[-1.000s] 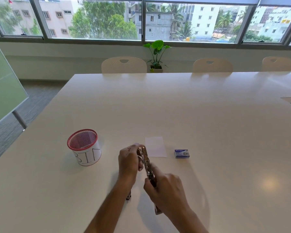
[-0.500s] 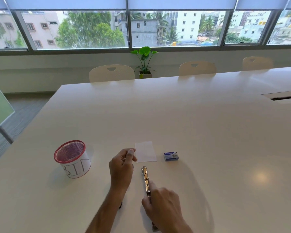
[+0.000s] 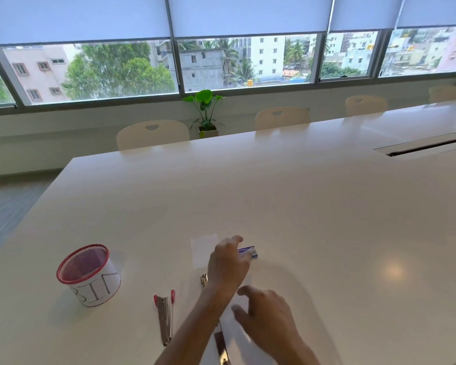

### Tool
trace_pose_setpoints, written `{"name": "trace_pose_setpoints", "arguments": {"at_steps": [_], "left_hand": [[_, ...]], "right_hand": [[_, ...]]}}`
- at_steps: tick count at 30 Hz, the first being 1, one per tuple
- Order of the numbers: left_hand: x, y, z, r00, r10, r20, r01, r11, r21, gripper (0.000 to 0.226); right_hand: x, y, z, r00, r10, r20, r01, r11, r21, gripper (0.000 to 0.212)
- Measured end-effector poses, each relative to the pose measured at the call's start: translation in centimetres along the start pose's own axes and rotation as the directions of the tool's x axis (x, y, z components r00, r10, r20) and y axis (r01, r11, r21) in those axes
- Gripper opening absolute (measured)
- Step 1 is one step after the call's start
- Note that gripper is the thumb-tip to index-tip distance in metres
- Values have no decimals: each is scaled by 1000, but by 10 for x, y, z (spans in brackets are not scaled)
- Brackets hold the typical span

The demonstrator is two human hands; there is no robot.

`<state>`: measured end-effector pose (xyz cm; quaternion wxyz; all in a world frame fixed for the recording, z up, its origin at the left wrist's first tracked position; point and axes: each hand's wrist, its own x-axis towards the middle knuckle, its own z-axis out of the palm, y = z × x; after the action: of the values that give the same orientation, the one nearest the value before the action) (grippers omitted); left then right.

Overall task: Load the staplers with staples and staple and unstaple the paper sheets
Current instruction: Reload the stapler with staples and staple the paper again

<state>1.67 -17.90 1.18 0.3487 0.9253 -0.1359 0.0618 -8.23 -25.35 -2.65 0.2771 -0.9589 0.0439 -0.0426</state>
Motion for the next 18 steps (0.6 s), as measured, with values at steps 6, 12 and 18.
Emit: {"name": "trace_pose_setpoints", "arguments": {"at_steps": [6, 12, 18], "left_hand": [[7, 15, 20, 984, -108, 140, 53, 937, 346, 48], [8, 13, 33, 986, -117, 118, 77, 952, 297, 27], [14, 8, 31, 972, -209, 109, 204, 978, 48, 30]], "right_hand": [[31, 43, -43, 981, 67, -184, -71, 997, -14, 29], [72, 58, -55, 987, 97, -131, -97, 995, 10, 33], [93, 60, -51, 1000, 3, -23, -3, 999, 38, 54]]}}
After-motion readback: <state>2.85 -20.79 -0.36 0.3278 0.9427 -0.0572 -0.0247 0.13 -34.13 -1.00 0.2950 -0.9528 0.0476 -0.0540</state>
